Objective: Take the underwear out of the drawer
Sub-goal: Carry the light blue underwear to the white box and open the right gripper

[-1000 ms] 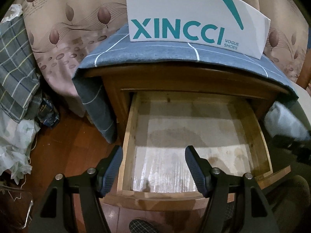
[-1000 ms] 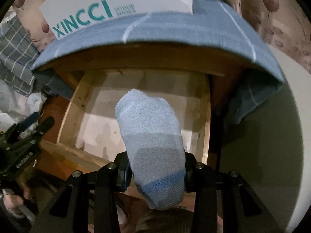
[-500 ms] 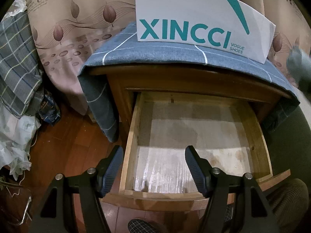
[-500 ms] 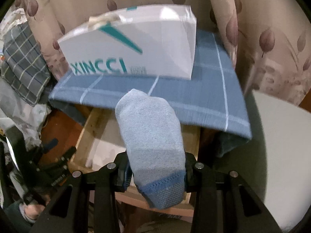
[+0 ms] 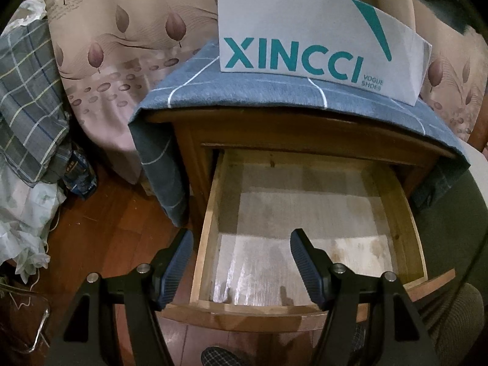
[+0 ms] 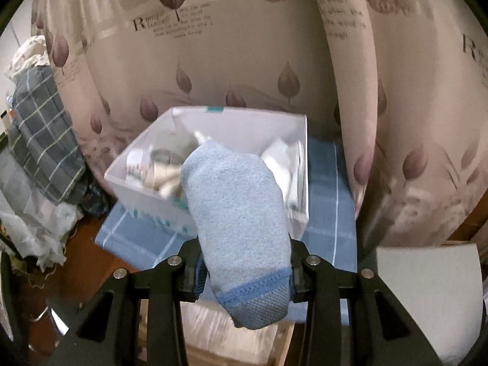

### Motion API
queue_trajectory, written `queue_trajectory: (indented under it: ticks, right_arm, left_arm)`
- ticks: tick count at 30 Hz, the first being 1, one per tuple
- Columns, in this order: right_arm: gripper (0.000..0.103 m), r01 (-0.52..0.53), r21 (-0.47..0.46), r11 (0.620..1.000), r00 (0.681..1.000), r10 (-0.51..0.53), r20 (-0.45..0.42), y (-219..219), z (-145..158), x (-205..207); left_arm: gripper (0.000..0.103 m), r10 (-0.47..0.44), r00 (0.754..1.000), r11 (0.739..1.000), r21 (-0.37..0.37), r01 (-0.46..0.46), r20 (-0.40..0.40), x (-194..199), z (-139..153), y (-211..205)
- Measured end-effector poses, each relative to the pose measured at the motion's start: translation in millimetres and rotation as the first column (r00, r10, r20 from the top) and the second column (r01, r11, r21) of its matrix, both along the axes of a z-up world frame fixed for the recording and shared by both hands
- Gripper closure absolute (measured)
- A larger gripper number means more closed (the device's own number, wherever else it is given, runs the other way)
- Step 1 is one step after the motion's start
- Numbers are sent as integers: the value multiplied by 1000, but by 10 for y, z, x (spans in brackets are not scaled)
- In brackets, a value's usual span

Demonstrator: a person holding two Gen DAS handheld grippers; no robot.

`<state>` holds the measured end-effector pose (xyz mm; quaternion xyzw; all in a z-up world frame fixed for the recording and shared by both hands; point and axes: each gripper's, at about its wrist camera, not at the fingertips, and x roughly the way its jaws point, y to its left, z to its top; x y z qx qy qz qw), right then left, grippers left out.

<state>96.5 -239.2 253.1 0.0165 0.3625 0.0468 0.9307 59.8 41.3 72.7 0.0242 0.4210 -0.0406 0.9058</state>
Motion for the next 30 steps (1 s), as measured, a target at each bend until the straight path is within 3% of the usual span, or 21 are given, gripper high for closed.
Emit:
queue_trajectory:
  ticks: [16, 20, 30]
  right_arm:
    - [66, -19, -82, 996, 997, 13, -75, 345, -388, 1016]
    - [66, -7, -116, 993, 996, -3, -89, 374, -513, 1170]
    - [64, 22, -90, 996, 992, -33, -122, 365, -791, 1307]
  left_arm:
    - [35, 13, 1000, 1000, -26, -13, 3, -7, 28, 62]
    - [35, 8, 1000, 1000, -26, -8, -4, 11, 16, 52]
    - [35, 21, 1000, 998, -57, -22, -17, 40, 8, 87]
